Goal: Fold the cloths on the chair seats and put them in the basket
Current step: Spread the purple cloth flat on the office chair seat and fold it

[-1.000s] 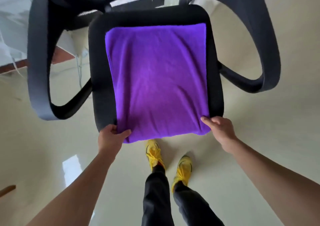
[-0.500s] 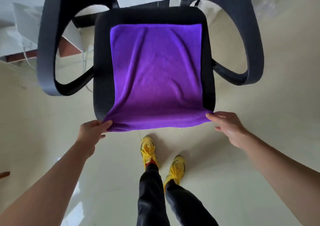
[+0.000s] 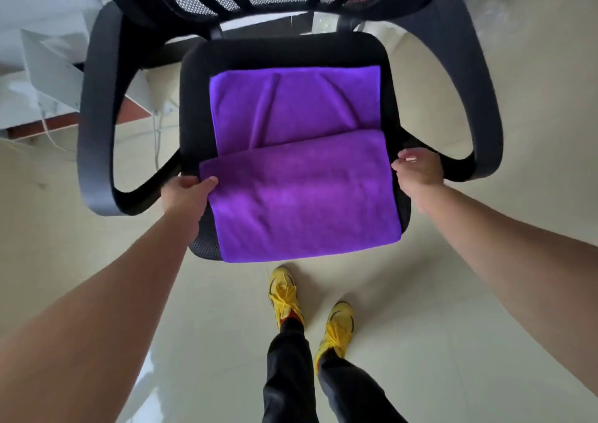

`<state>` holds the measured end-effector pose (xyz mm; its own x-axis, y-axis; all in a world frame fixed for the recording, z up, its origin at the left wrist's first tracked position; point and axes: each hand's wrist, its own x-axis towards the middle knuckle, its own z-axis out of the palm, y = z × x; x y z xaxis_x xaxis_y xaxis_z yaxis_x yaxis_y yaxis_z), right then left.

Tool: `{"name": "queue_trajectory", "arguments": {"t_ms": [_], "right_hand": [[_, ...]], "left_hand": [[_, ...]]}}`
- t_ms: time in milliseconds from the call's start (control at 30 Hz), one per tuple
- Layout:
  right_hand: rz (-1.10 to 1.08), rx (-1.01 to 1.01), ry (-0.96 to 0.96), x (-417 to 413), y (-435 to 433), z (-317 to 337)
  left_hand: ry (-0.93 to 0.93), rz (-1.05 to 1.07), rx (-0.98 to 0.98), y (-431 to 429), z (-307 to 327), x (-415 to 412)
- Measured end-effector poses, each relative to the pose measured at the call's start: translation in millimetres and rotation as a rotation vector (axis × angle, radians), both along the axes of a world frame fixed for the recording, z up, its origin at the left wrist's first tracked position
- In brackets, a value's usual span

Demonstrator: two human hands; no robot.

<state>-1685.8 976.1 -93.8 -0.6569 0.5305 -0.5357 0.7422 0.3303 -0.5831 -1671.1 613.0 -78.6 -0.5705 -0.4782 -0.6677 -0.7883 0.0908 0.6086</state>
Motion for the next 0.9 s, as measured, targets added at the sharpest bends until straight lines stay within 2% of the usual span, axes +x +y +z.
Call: {"name": "queue_trajectory", "arguments": {"t_ms": [100, 167, 267, 333, 400, 500, 600, 700, 767, 900], "right_hand": [[0.044, 0.308, -0.102, 54.0, 8.8, -12.4], [-0.03, 0.309, -0.2, 85.0, 9.0, -21.6], [-0.21, 0.053, -0.31, 108.6, 2.8, -33.2], [-0.369, -0.157, -0.313, 113.2, -0.2, -37.8], [-0.427, -0.331, -0.342, 114.1, -0.9, -42.5], [-0.255, -0.444, -0.539, 123.5, -4.5, -46.1], [0.023, -0.326, -0.69, 147.2, -6.5, -51.1], [0.011, -0.263, -0.641, 173.5, -1.4, -52.1], [-0.064, -0.248, -0.515, 182.7, 4.7, -47.0], [-0.037, -0.051, -0.305, 190.6, 11.5, -15.5]], "left_hand": [[-0.122, 0.018, -0.178, 4.1, -15.9, 59.4], [-0.271, 0.06, -0.153, 8.1, -26.3, 95.1], [-0.43, 0.201, 0.158, 14.4, -42.3, 120.2], [-0.458, 0.228, 0.342, 17.6, -51.8, 120.9], [-0.447, 0.236, 0.459, 19.9, -59.3, 119.3], [-0.487, 0.057, 0.456, 23.3, -66.7, 126.6], [-0.525, -0.181, 0.288, 25.5, -67.6, 141.4], [-0.471, -0.207, 0.177, 19.1, -60.7, 154.6], [-0.418, -0.185, 0.15, 10.1, -53.6, 161.4], [-0.297, -0.109, 0.112, 0.0, -31.0, 176.0]]}}
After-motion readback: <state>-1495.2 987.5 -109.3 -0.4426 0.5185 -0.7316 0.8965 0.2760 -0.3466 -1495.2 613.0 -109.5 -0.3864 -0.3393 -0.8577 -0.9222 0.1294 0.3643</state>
